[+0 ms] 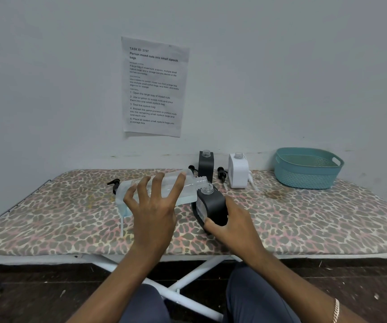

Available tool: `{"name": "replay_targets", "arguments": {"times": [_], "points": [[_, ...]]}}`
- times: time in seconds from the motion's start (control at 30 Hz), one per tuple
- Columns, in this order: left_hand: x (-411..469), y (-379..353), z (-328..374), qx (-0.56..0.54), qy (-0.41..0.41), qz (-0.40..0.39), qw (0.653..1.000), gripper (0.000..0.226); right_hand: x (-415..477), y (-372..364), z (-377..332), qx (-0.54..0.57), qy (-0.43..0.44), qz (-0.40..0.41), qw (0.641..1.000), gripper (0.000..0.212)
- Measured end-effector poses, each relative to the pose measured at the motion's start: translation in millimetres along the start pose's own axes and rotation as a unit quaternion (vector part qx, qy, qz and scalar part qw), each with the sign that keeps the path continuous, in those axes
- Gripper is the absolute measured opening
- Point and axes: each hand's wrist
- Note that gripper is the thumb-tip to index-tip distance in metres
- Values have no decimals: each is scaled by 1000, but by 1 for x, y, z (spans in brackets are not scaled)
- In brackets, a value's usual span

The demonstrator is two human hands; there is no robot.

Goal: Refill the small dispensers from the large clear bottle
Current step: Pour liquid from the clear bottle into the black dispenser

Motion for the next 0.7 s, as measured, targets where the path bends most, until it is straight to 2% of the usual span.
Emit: {"name": "replay_targets", "arguments": {"times": [0.7], "points": [[0, -2, -1, -1, -5, 13, 1000, 97, 0, -1, 0, 5, 2, -1, 1000, 35]]}}
Point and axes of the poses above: each hand's wrist, its own x-axis towards the middle knuckle, its own y-axis out of the back of the hand, z = x × y, and after that the axes turned 15 degrees about -x, right-handed
